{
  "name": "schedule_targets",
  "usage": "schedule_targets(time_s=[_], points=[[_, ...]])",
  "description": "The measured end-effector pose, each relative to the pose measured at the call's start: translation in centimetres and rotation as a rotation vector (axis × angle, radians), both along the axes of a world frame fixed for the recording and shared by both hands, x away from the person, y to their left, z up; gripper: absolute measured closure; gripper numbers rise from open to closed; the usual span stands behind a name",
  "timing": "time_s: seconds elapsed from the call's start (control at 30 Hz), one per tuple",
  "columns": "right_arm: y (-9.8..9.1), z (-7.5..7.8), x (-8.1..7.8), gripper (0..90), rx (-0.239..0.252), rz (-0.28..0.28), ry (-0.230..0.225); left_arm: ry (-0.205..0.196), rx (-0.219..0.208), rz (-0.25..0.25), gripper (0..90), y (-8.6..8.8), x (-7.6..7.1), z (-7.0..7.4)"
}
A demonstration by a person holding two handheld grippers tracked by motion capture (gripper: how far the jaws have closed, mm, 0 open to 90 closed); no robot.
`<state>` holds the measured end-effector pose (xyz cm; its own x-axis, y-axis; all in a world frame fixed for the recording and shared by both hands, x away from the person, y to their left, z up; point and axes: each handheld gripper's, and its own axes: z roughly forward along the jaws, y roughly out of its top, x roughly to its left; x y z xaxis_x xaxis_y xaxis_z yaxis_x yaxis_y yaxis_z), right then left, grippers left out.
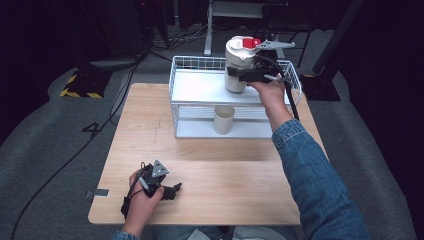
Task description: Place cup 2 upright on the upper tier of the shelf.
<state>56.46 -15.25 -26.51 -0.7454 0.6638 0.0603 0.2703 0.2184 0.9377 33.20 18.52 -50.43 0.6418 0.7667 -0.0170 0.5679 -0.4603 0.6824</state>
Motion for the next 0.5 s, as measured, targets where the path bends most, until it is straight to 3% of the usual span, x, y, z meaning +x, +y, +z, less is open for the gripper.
schedule_targets(time_s=[0.5], points=[[-0.08, -0.98, 0.48, 9.9, -0.019, -0.008, 0.021, 0.0, 0.0, 0.0, 10.5, 0.0, 0.0, 0.0]])
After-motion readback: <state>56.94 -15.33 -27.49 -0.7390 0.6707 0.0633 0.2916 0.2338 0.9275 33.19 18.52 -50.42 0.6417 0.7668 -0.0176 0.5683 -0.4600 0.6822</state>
